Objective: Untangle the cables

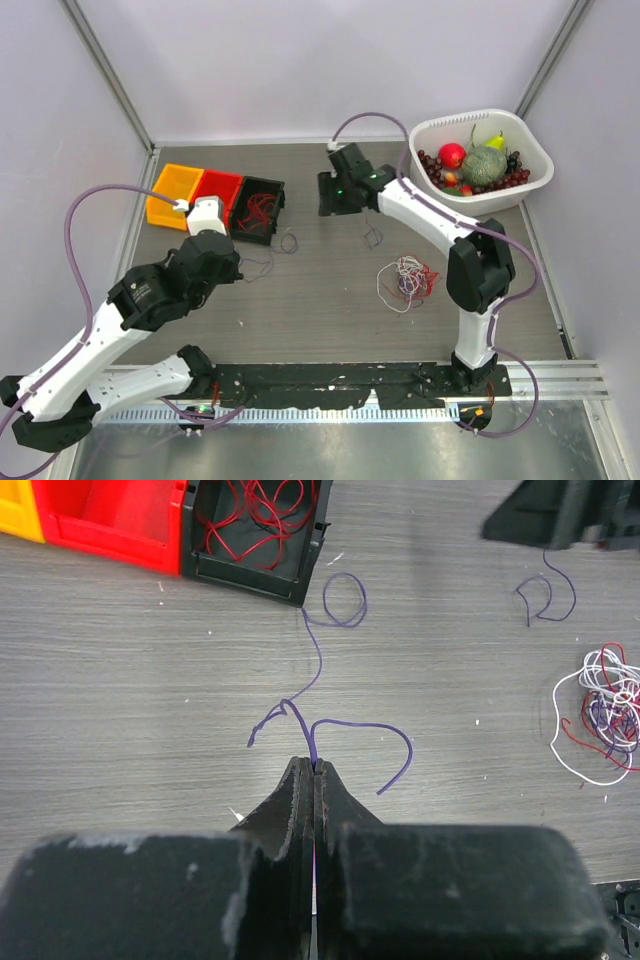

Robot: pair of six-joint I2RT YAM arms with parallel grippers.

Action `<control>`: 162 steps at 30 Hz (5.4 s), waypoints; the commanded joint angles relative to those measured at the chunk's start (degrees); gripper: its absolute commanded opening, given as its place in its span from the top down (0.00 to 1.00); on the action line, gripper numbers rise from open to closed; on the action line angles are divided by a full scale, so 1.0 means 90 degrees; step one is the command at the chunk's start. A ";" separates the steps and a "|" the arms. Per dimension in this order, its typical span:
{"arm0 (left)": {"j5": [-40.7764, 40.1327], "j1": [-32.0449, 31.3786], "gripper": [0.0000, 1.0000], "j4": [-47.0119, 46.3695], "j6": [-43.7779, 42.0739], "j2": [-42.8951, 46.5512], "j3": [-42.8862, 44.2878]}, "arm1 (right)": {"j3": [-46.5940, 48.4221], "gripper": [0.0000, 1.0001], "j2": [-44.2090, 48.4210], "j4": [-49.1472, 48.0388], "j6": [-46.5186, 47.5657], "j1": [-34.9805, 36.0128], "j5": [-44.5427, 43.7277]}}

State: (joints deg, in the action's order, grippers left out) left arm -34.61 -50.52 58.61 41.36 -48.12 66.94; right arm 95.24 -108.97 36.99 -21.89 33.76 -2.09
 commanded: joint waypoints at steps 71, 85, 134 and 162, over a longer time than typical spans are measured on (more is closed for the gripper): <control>0.0554 -0.0011 1.00 -0.0174 0.0004 0.0229 -0.0065 | 0.0443 0.76 -0.1603 -0.2479 -0.0214 0.1698 0.0017; 0.0643 -0.0002 1.00 -0.0106 0.0013 0.0385 -0.0045 | 0.0015 0.71 -0.2063 -0.2587 0.0469 0.1708 0.0564; -0.1984 -0.0002 1.00 0.2305 0.2259 0.1010 0.0023 | -0.3745 0.99 0.3132 -0.7273 -0.8982 -0.3358 0.3748; 0.2438 0.0759 1.00 -0.0429 -0.0094 -0.2161 -0.0396 | -0.3296 0.99 0.2587 -0.2106 -0.2167 0.1346 0.2351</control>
State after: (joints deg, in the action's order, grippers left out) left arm -24.45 -47.48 57.91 43.90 -62.26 64.18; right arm 70.65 -84.29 23.62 -45.93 42.94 22.96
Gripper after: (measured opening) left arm 0.009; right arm 0.022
